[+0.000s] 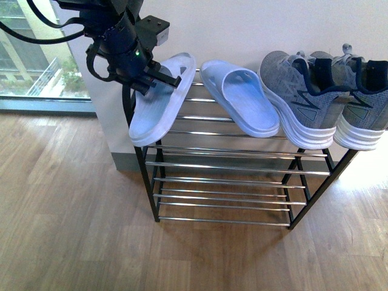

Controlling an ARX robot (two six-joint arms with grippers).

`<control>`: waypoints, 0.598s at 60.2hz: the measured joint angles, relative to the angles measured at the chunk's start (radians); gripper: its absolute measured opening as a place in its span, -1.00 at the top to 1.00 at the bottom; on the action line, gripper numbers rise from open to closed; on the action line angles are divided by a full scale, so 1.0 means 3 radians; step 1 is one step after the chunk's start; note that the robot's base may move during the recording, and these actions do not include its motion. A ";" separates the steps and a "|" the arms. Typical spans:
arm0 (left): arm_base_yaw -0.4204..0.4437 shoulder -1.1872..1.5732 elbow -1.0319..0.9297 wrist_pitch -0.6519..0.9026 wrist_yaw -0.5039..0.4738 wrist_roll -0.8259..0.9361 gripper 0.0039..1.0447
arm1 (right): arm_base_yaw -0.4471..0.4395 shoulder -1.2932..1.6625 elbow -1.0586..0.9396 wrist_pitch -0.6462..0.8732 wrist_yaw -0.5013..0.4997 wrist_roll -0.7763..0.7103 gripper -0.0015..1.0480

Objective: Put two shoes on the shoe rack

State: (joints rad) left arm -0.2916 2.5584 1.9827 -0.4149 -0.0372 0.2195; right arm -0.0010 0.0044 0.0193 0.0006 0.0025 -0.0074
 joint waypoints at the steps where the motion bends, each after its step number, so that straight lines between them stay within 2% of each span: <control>1: 0.0000 0.0008 0.0015 0.0000 -0.0005 0.0000 0.97 | 0.0000 0.0000 -0.0001 0.0000 0.0000 0.0000 -0.82; 16: -0.0014 0.0189 0.0333 -0.0043 -0.0093 0.0017 0.97 | 0.0000 0.0000 -0.0001 0.0000 0.0000 0.0000 -0.82; 28: -0.0062 0.0334 0.0573 -0.0058 -0.0287 0.0020 0.97 | 0.0000 0.0000 -0.0001 0.0000 0.0000 0.0001 -0.82; 36: -0.0086 0.0510 0.0881 -0.0219 -0.0350 -0.0027 0.97 | 0.0000 0.0000 -0.0001 0.0000 0.0000 0.0000 -0.82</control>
State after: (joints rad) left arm -0.3176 2.7113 2.2471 -0.4805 -0.1421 0.2115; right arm -0.0010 0.0044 0.0189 0.0006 0.0025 -0.0074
